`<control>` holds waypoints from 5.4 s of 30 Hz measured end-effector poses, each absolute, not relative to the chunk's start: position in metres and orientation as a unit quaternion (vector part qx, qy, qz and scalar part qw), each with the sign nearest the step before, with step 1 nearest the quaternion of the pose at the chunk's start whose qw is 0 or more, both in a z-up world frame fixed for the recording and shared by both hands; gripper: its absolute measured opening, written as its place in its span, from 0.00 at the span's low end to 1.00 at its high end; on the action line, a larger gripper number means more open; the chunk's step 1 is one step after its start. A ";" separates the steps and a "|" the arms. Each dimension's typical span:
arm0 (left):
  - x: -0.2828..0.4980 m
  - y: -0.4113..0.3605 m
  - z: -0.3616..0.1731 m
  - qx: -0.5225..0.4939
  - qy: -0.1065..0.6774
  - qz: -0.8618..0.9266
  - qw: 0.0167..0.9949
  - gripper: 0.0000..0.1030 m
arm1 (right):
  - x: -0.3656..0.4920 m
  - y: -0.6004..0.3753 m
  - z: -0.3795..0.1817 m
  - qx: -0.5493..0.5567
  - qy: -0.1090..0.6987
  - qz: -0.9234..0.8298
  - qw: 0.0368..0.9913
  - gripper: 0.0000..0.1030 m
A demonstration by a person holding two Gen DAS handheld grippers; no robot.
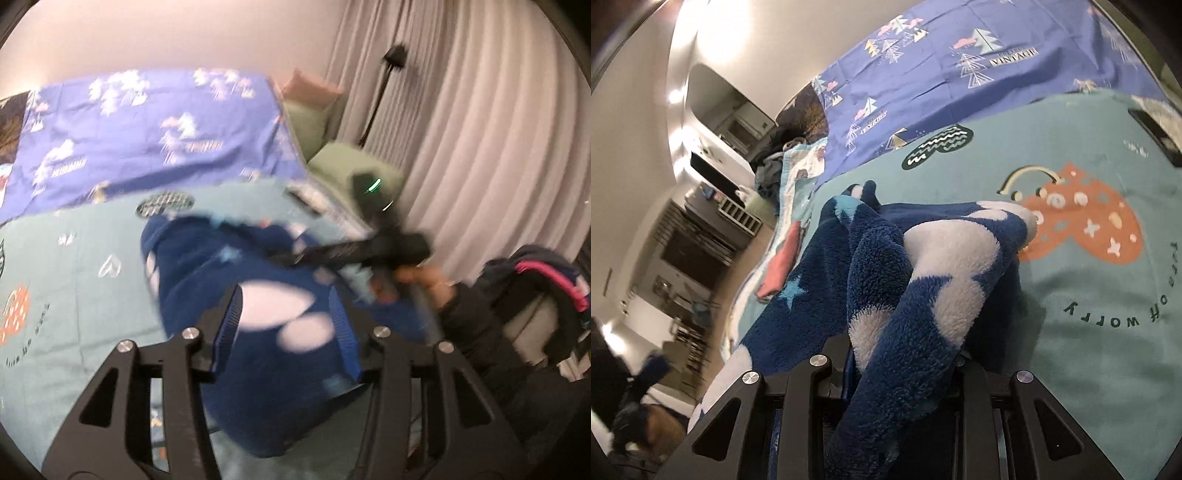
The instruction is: Fold small clothes
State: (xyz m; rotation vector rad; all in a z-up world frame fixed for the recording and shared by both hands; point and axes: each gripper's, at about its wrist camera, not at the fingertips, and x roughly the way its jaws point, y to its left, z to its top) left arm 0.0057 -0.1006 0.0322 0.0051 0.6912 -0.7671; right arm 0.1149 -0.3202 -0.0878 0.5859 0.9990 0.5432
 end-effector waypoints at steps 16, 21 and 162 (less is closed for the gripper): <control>-0.006 -0.138 -0.021 0.069 0.363 -0.371 0.852 0.49 | 0.032 -0.350 -0.062 0.217 0.438 0.094 0.867 0.47; -0.008 -0.146 -0.027 0.083 0.357 -0.367 0.855 0.49 | -0.034 -0.317 -0.025 0.241 0.371 0.190 0.877 0.47; 0.097 -0.077 -0.058 -0.102 0.466 -0.341 0.810 0.81 | 0.029 -0.343 -0.136 0.375 0.470 0.166 0.781 0.86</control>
